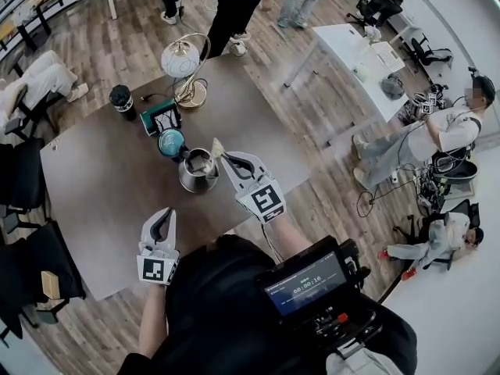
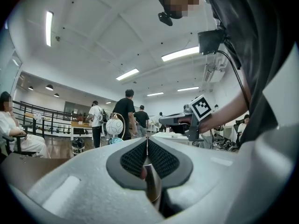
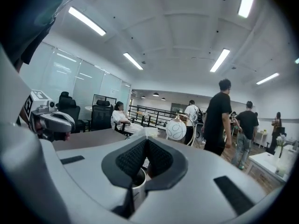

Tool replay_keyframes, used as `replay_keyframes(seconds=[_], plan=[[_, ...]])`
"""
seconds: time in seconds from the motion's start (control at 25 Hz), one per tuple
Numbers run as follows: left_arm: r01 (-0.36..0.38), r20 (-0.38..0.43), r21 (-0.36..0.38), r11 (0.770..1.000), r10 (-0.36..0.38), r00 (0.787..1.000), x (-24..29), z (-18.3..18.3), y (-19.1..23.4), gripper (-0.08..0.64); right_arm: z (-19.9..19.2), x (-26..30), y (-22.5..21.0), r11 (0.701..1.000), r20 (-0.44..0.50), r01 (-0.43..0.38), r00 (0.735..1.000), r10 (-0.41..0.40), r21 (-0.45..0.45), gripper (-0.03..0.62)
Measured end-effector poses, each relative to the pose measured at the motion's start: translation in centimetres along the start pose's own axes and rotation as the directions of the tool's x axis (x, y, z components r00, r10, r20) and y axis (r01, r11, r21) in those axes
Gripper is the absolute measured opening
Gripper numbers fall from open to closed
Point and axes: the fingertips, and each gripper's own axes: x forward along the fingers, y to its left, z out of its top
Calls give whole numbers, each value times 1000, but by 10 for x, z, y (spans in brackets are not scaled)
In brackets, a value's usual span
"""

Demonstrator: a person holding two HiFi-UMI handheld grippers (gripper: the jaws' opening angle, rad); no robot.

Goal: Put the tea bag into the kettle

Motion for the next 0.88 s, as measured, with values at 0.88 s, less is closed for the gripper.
replay_keyframes(seconds=[0.88], plan=[[-87,-14,-31,996,86,996,-46,-15,40,0,-74,59,28,962,-341,-243,921,187,-127,8]])
